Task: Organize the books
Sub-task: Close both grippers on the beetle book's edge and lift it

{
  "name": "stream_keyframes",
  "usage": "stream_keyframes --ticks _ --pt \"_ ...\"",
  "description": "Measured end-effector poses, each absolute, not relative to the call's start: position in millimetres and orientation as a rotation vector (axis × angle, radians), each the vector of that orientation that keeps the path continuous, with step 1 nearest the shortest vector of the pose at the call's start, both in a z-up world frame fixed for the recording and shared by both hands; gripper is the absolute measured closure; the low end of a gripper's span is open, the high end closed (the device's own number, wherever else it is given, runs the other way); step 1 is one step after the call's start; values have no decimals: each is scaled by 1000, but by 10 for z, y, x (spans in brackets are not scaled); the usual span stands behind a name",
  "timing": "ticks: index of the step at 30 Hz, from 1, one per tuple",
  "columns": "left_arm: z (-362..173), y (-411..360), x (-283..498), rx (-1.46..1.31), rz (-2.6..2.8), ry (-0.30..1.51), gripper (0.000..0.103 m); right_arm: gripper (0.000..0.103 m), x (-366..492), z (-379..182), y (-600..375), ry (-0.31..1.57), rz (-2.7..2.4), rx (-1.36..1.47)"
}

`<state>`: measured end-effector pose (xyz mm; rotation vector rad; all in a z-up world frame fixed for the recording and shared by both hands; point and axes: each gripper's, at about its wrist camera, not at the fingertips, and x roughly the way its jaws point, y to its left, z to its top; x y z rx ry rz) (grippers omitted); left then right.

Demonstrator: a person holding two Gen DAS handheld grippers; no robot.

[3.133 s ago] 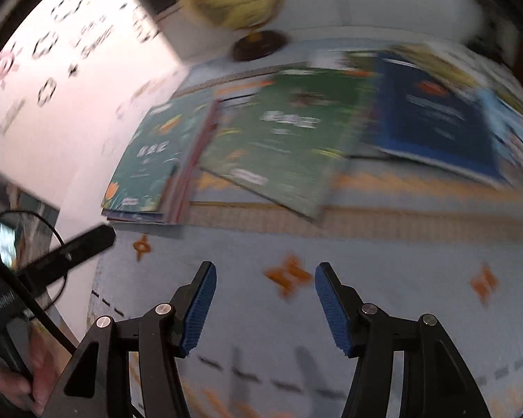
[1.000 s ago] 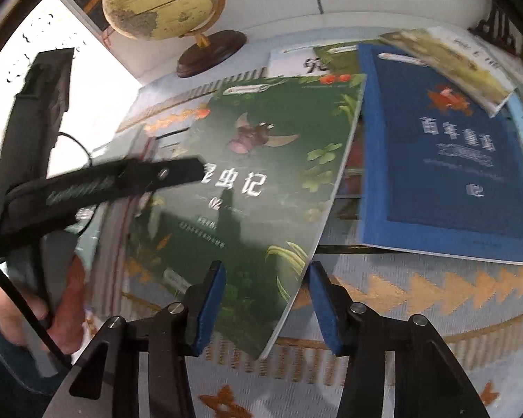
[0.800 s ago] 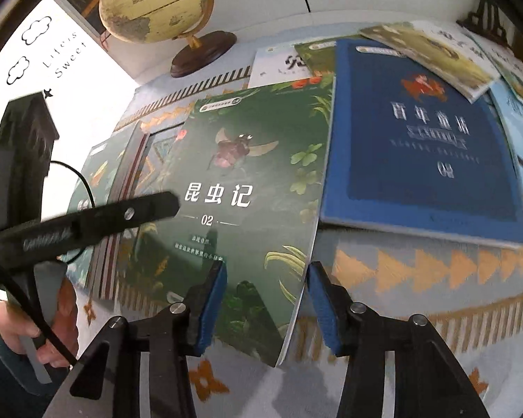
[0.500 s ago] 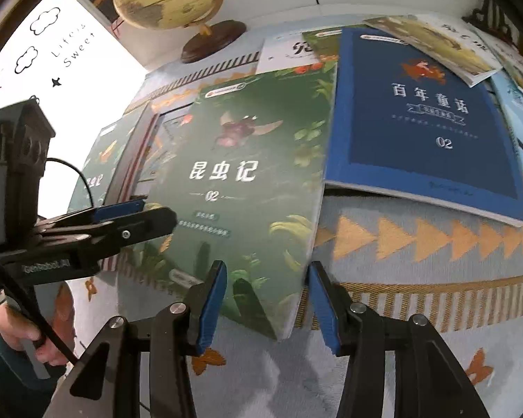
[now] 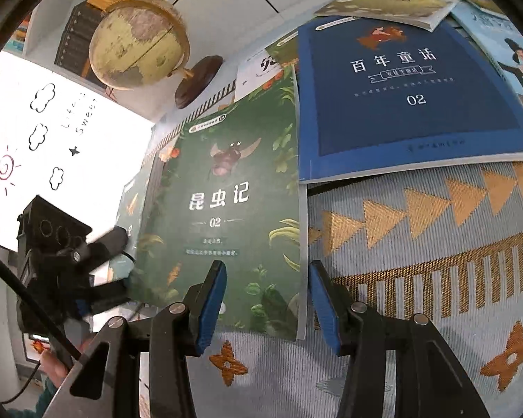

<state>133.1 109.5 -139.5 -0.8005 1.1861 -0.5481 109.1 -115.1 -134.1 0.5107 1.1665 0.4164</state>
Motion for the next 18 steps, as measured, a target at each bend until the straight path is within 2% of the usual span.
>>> stream_keyframes --ticks 1,3,6,7,9,12,14,17,18 --pt "-1391 1060 1333 -792 -535 1188 49 55 1094 -1337 -1144 1170 415 508" --pt "-1357 1066 1328 -838 -551 1181 71 55 1117 -1334 -1154 1187 410 534" --pt "-1250 1167 1358 -968 -625 1147 73 54 1115 -1310 -1290 1195 455 651" --pt "-1229 1154 1376 -1009 -655 1142 73 45 1129 -1308 -1341 1192 472 705" --pt "-1230 1166 1416 -1106 -714 1137 73 37 1186 -1365 -1476 1187 468 833" --pt "-1216 1189 1430 -1094 -710 1146 73 37 1287 -1463 -1567 1183 495 982" --pt "-1253 1192 1433 -1057 -671 1173 73 45 1334 -1447 -1576 1161 510 1003" --pt "-1279 1209 1412 -934 -562 1228 73 64 1405 -1377 -1469 1166 503 901" --pt "-1275 1210 1401 -876 -521 1242 73 76 1406 -1351 -1438 1170 501 859"
